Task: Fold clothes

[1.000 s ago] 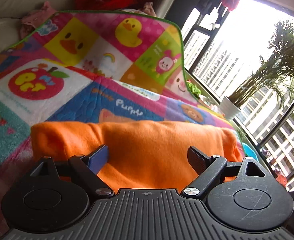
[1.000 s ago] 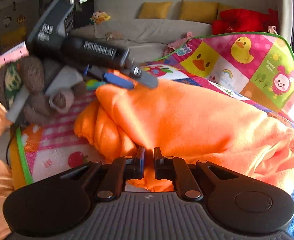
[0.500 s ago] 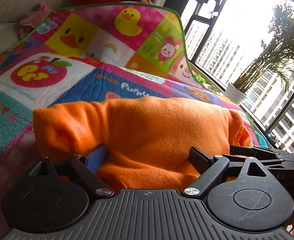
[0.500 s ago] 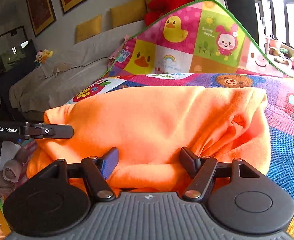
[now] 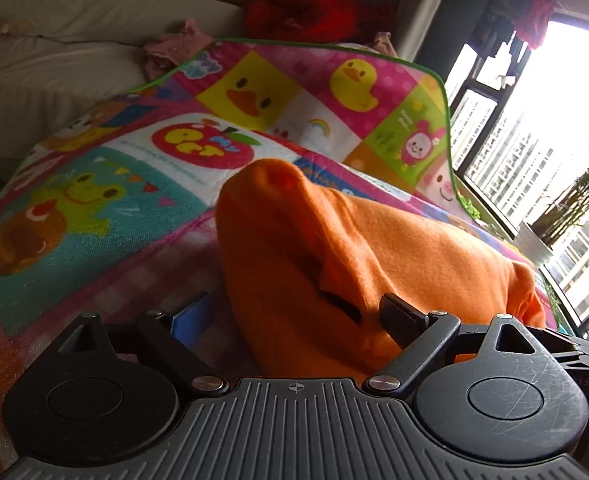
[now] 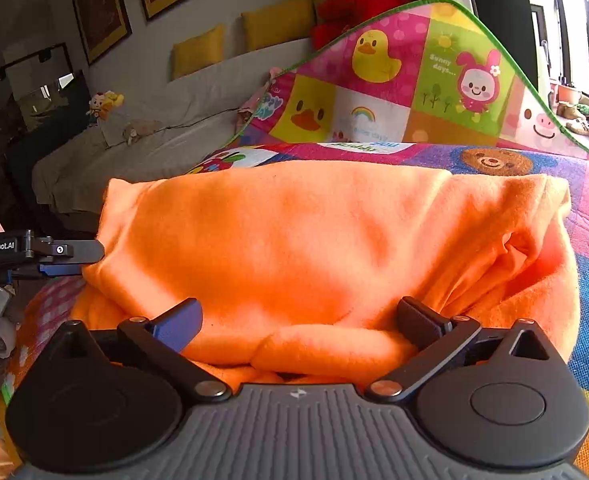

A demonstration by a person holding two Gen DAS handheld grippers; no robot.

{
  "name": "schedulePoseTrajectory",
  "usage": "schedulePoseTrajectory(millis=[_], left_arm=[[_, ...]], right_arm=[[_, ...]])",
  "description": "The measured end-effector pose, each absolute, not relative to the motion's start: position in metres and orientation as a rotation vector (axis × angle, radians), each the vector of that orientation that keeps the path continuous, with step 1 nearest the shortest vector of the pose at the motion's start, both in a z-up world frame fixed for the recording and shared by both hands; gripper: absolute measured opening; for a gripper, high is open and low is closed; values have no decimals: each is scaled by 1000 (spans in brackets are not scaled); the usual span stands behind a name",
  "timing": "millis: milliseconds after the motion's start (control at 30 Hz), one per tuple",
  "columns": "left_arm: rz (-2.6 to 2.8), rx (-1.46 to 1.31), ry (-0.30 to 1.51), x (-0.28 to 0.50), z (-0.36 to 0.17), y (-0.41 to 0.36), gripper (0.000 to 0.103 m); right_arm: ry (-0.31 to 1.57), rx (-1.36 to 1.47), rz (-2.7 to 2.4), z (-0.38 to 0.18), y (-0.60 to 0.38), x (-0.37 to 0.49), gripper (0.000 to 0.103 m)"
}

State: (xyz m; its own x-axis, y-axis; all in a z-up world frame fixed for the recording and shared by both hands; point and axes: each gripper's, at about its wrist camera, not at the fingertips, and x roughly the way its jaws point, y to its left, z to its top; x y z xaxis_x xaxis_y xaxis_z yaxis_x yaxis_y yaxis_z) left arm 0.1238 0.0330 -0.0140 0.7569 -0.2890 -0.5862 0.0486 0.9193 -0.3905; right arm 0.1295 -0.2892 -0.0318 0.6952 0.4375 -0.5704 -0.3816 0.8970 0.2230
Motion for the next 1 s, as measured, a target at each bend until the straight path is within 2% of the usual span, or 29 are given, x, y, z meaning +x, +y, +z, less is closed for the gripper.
schedulePoseTrajectory(millis=[67,300,400,600,700,733,767,833,900,1000], left_arm=[[-187,-389,709,129,-15,32,93],[-340,-304,556,126,20,-1,93],[-426,-305,626,136,12,-15,93],[-442,-336,744,144,-24,-21,93],[-447,-355,744,146,-28,-20,94],[-450,-359,747,147,-28,-20,94],[-452,-362,750,148,-28,-19,94],[-458,-366,753,148,-28,-18,94],[-465,-373,755,148,-27,-15,94],[-473,-380,752,149,-25,-13,93]], right_arm=[[661,83,450,-32,-287,127,103],[695,97,453,-31,-286,124,103],[683,122,448,-23,-294,119,103],[487,272,212,15,-360,92,103],[566,412,105,0,-390,110,101],[592,451,80,-8,-395,118,92],[616,488,56,-17,-399,125,77],[639,547,63,-29,-399,135,62],[662,605,72,-40,-398,146,57],[690,607,151,-39,-378,155,38]])
